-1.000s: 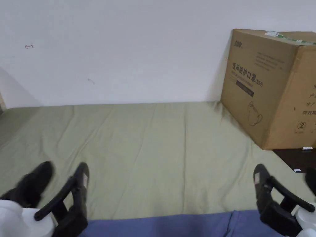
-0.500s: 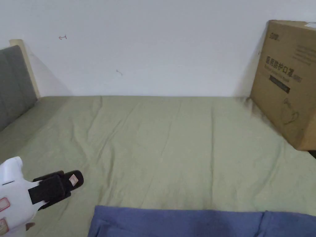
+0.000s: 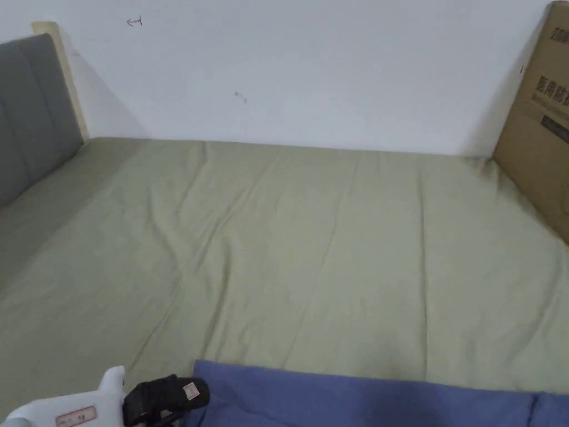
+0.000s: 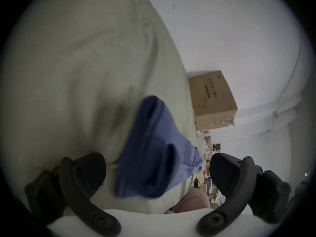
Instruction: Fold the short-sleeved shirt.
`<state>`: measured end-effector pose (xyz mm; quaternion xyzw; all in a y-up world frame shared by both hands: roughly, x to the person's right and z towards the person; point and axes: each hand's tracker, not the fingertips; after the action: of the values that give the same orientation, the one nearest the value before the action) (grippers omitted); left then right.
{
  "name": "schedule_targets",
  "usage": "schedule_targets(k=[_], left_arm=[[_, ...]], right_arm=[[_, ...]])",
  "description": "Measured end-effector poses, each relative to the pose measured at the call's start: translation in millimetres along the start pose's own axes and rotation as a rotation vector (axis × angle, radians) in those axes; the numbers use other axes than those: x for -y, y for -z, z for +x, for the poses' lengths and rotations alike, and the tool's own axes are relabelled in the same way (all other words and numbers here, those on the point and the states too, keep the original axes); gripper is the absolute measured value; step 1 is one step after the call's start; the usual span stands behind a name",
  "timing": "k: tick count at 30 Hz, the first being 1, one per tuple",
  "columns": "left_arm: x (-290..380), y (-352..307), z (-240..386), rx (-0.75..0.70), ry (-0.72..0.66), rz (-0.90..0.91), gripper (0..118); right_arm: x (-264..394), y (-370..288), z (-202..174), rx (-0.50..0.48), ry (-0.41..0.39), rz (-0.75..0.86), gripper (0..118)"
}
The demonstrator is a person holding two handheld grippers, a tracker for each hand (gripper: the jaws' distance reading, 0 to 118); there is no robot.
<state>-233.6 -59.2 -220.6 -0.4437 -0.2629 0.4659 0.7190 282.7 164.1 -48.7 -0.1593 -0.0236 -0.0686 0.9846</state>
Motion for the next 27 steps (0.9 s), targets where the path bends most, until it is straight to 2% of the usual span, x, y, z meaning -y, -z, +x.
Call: schedule_targets(k=[2,5,6,7,8,9,10,11,12,14,16,18,20,21,22,24,25,27], left_arm=[[-11,19,-2,0.079,0.079,0.009,118],[-11,43,-8,0.172,-0.020,-0.014,118],[-11,46,-9,0.168,-0.020,0.010,114],[-10,48,-9,0.166,-0.015,0.033,97],[-8,47,-10,0.121,0.017,0.066,32],[-8,47,-16,0.017,0.044,0.088,8],[-5,54,-23,-0.226,0.064,0.072,8],[-3,44,-30,-0.148,0.039,0.075,8],[-8,40,-11,-0.078,0.037,0.093,8],[-2,36,25,-0.293,0.262,0.051,8],[10,17,54,-0.392,0.369,0.089,8],[25,-5,84,-0.616,0.535,0.161,8],[45,-21,110,-0.982,0.737,0.235,8],[48,-24,112,-1.115,0.782,0.246,8],[51,-28,114,-1.189,0.788,0.252,9],[56,-34,126,-0.971,0.654,0.242,9],[55,-28,132,-0.789,0.567,0.222,9],[65,-1,154,-0.618,0.533,0.179,9]], right_arm=[[2,6,-3,-0.008,-0.008,-0.020,0],[5,12,-6,-0.018,-0.002,-0.048,0],[6,14,-8,-0.023,0.005,-0.057,0],[7,16,-9,-0.028,0.013,-0.065,0],[7,16,-9,-0.030,0.017,-0.067,0],[8,16,-10,-0.033,0.019,-0.069,0],[8,16,-10,-0.035,0.019,-0.071,0],[9,16,-10,-0.038,0.015,-0.073,0],[10,16,-10,-0.039,0.010,-0.077,0],[10,16,-9,-0.040,-0.001,-0.090,0],[8,14,-5,-0.047,0.004,-0.088,0],[7,10,-2,-0.054,0.029,-0.071,0],[9,8,1,-0.061,0.053,-0.063,0],[10,7,3,-0.067,0.061,-0.066,0],[11,6,4,-0.073,0.067,-0.070,0],[14,3,7,-0.082,0.078,-0.076,0],[15,1,10,-0.087,0.085,-0.078,0],[15,-1,15,-0.095,0.095,-0.085,0]])
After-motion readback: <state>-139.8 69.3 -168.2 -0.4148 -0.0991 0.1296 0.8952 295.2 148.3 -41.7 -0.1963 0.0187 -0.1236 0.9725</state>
